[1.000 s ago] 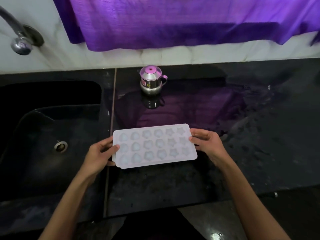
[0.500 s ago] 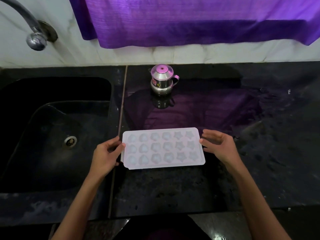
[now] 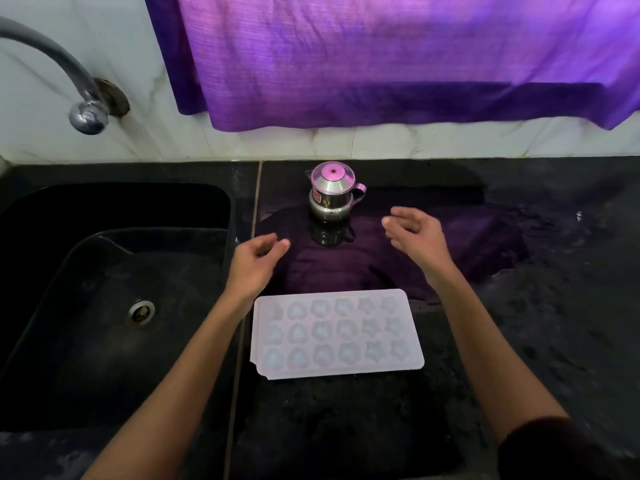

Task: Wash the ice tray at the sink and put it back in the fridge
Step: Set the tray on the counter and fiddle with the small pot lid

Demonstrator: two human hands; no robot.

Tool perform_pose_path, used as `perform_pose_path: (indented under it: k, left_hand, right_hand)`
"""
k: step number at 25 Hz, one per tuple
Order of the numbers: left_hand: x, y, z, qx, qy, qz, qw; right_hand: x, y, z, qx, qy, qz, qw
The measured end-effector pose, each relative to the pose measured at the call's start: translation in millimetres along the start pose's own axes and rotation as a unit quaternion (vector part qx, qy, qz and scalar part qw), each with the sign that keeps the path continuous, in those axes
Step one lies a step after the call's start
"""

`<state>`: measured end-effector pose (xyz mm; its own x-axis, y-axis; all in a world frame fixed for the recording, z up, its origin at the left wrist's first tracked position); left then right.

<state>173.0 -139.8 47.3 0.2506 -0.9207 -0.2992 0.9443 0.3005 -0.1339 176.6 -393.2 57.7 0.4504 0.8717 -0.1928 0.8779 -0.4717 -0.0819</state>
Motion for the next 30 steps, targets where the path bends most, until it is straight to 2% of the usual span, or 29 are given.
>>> perform_pose_path:
  k: [4, 10, 14, 17, 24, 27, 30]
  left_hand:
    - [57, 48, 28, -0.032, -0.038, -0.054, 0.997]
    - [95, 102, 27, -0.030, -0.036, -0.103, 0.994]
    - [102, 109, 18, -0.010, -0.092, -0.163, 0.982]
    - [107, 101, 19, 0.009, -0.093, -0.157, 0.983]
    - [113, 89, 18, 0.065, -0.015, -0.116, 0.991]
    - [107, 64, 33, 0.100, -0.030, -0.123, 0.987]
    - [102, 22, 43, 0.122, -0.071, -0.156, 0.978]
  right_hand:
    - [45, 52, -11, 0.034, -0.014, -0.005, 0.999]
    - [77, 76, 4, 0.022, -0.051, -0.072, 0.996]
    - [79, 78, 10, 0.059, 0.011, -0.118, 0.991]
    - [77, 77, 6, 0.053, 0.019, -0.129, 0.990]
    - [69, 69, 3, 0.051, 0.046, -0.109, 0.992]
    - [49, 53, -2, 0.053, 0.089, -0.092, 0.990]
    - [11, 27, -18, 0.025, 0.083, -0.073, 0.994]
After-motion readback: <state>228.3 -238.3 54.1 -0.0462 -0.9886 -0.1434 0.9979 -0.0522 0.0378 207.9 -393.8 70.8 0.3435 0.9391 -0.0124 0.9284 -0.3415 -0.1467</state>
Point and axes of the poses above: each hand's wrist, its own y-axis towards the middle knuckle, its own x-axis out of the palm, z = x × y, the point moved 1 cm from there along y, towards the middle knuckle, and after that the axes turned 12 degrees about z, right-handed, at the moved point
